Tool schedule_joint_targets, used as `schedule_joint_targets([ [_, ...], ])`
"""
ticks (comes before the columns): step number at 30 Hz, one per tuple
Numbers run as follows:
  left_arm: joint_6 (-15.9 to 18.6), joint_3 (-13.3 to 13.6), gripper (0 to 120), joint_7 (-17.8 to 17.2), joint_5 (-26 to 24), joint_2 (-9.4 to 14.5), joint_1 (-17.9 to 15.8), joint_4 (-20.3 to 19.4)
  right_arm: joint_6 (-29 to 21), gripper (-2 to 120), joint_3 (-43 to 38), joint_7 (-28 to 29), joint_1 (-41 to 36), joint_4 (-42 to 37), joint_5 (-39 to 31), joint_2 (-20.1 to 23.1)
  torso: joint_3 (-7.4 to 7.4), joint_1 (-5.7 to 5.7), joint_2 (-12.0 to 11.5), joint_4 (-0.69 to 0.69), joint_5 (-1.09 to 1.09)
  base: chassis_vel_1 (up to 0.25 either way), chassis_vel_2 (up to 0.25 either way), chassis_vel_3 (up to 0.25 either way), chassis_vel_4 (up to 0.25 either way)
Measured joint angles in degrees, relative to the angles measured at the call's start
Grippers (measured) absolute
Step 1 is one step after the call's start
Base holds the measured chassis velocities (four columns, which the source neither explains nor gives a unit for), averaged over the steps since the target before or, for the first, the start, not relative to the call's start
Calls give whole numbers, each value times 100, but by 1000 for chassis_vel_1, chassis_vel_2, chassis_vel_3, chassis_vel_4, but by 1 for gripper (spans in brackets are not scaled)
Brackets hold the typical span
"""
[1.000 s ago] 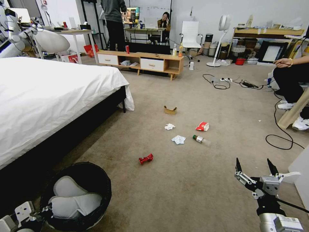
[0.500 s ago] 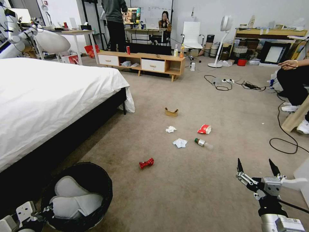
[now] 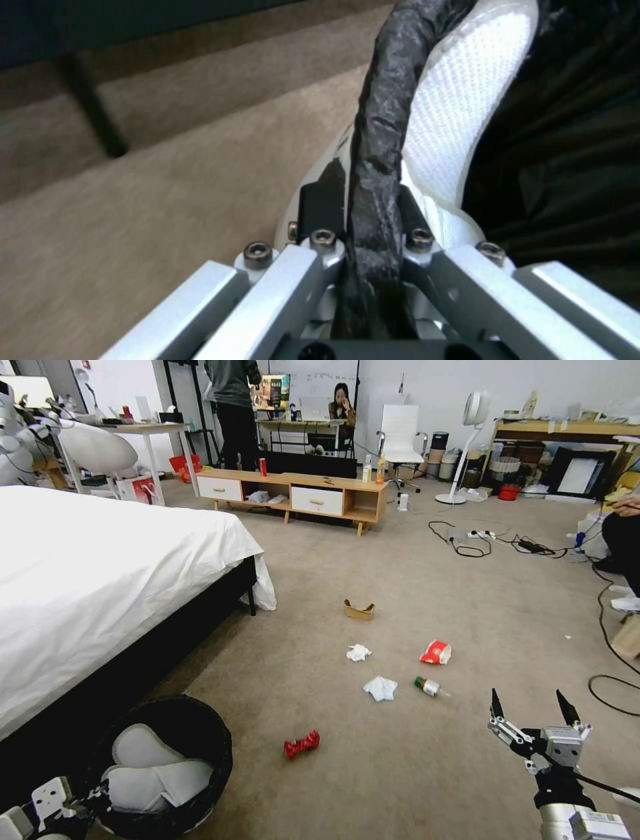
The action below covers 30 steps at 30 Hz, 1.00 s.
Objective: Pick up the trash bin and place the garbage on the floor into it.
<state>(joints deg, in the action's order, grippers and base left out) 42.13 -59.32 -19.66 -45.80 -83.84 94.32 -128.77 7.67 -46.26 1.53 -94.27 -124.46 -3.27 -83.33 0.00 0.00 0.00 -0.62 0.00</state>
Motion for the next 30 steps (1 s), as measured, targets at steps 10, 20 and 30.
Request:
schedule_joint_targets([
  [10, 0, -1, 3, 17, 12, -3, 6, 0, 76, 100, 20, -54, 7, 25, -2, -5, 0, 0, -1, -1, 0, -183, 172, 176, -176],
  [20, 0, -3, 3, 26, 23, -5, -5, 25, 79, 100, 17, -83, 19, 42, 1, -7, -1, 0, 0, -1, 0, 0, 0, 0, 0],
  [30, 1, 50, 3, 54, 85, -14, -5, 54, -8, 100, 40, -29, 75, 111, 70, 116, 0, 0, 0, -2, 0, 0, 0, 0, 0],
])
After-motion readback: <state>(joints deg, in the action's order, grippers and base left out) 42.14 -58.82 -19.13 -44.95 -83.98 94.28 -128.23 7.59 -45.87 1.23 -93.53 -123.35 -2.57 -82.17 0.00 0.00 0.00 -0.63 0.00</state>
